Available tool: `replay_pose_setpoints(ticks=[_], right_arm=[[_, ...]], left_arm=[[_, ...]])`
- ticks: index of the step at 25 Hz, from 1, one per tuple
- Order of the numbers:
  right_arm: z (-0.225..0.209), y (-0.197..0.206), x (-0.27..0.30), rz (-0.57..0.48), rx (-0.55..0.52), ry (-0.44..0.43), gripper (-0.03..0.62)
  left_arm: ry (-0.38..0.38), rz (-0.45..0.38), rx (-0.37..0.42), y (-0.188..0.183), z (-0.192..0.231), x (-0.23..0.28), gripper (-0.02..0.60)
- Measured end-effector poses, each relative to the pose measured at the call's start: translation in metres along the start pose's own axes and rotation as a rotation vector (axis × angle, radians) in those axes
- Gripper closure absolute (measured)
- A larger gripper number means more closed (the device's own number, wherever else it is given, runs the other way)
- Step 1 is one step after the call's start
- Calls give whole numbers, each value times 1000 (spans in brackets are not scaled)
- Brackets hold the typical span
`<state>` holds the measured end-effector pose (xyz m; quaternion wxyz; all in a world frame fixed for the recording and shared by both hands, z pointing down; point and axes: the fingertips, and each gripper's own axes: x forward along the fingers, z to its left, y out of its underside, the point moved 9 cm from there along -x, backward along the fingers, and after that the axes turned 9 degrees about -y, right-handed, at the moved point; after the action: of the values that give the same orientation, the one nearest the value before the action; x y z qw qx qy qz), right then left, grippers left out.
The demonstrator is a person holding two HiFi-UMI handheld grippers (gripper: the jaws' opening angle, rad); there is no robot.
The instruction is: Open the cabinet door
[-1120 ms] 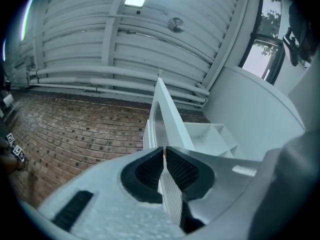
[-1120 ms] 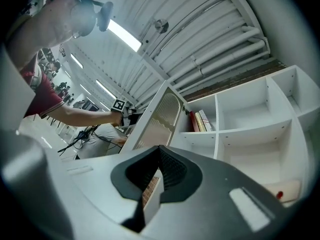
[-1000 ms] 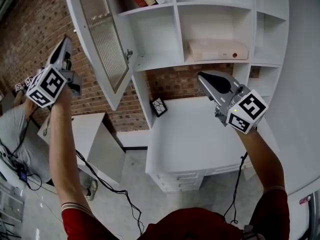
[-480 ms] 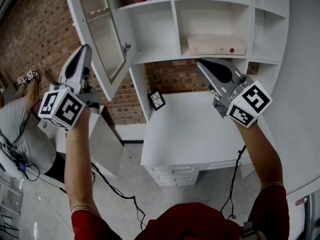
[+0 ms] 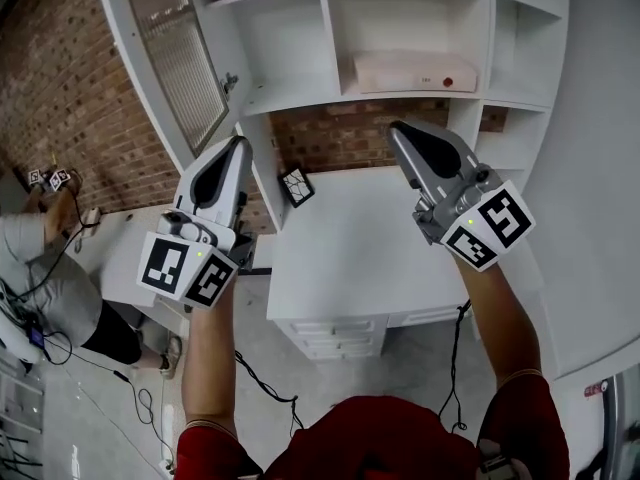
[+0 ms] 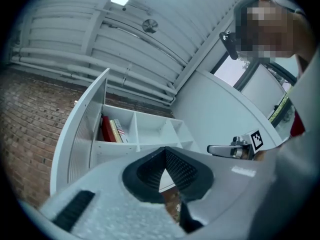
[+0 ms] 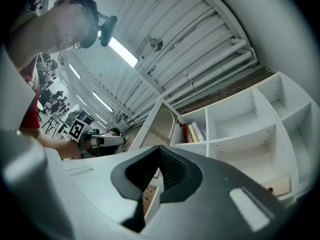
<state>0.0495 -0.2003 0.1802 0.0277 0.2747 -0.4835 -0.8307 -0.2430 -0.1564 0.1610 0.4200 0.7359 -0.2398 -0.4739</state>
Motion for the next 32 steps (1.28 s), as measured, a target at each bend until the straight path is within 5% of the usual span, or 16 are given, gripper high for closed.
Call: replay_pose_setpoints(ticks=[21, 32], right_arm=[[60, 69, -70, 73, 65, 160, 583], [66, 80, -76, 113, 63, 175, 583]], left_arm=[[95, 123, -122, 110, -85, -27, 575], [122, 132, -138, 122, -92, -33, 575]])
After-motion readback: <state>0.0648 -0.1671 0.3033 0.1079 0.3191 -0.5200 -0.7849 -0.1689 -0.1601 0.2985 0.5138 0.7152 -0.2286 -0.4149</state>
